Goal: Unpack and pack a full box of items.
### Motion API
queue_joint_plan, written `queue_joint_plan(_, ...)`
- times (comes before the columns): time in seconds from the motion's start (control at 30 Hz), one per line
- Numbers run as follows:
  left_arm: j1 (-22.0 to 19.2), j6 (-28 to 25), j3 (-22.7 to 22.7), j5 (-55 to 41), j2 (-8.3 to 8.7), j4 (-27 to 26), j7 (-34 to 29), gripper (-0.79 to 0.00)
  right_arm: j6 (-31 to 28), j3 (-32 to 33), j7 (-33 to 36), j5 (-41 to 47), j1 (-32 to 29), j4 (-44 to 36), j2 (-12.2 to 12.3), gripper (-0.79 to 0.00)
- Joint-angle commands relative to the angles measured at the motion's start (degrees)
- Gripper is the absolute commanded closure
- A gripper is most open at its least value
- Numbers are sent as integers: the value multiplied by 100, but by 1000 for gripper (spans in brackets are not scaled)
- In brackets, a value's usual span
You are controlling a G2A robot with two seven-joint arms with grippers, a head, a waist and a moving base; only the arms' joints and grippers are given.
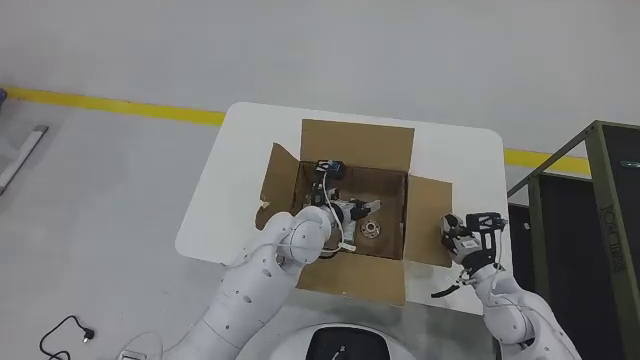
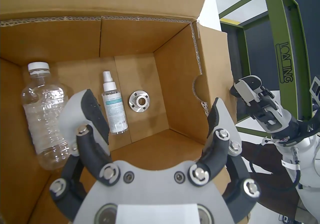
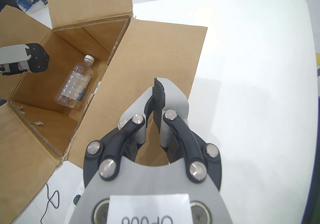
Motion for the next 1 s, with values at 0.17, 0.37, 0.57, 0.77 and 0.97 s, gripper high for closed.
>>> queue_joint_plan(0.17,-106,476,426,1308,-9,118,-33,-785,-89,109,-92,10,-114,-216,16,0)
queue_joint_plan(0.37,-440,1286,970,2256,-160,541,-582,-785,-124,118,-130,16,-145,-191,17,0)
queue_joint_plan(0.57,-658,1520,1066,2196,-277,841,-894,-785,-141,131,-122,34,-158,-237,20,0)
queue_joint_plan(0.77,-658,1520,1066,2196,-277,841,-894,-785,-174,170,-134,16,-186,-274,28,0)
queue_joint_plan(0.97,-596,1498,1032,2131,-275,896,-867,-785,-264,157,-193,-17,-149,-231,31,0)
